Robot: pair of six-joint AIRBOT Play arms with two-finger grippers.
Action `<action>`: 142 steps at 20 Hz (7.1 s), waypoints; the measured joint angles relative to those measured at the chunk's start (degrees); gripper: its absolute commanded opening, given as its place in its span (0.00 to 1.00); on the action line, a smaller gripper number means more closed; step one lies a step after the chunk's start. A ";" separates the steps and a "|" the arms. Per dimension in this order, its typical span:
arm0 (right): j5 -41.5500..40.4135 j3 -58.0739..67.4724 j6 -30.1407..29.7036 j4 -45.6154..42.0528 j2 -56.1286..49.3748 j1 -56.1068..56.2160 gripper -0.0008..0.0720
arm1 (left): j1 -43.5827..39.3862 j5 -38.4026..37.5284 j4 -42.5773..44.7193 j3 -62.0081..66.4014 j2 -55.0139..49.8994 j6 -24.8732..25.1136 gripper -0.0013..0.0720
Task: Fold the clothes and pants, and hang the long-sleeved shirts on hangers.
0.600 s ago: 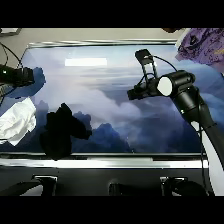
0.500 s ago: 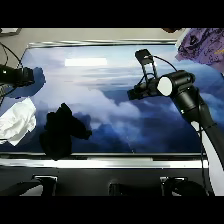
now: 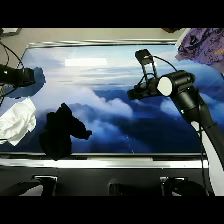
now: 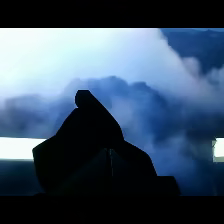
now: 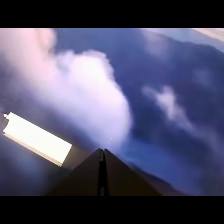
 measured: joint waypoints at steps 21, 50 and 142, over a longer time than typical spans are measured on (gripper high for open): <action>-0.57 0.00 0.02 0.33 0.00 0.00 0.05 | 0.02 1.46 0.37 -0.46 -0.85 -0.17 1.00; 17.55 0.00 7.06 -20.24 10.23 0.00 0.13 | -21.53 38.49 -23.23 -31.50 -0.68 -2.62 0.03; -3.76 -14.29 -2.25 23.52 4.26 -14.10 0.05 | -4.76 28.24 -10.97 8.74 -28.37 -0.70 0.03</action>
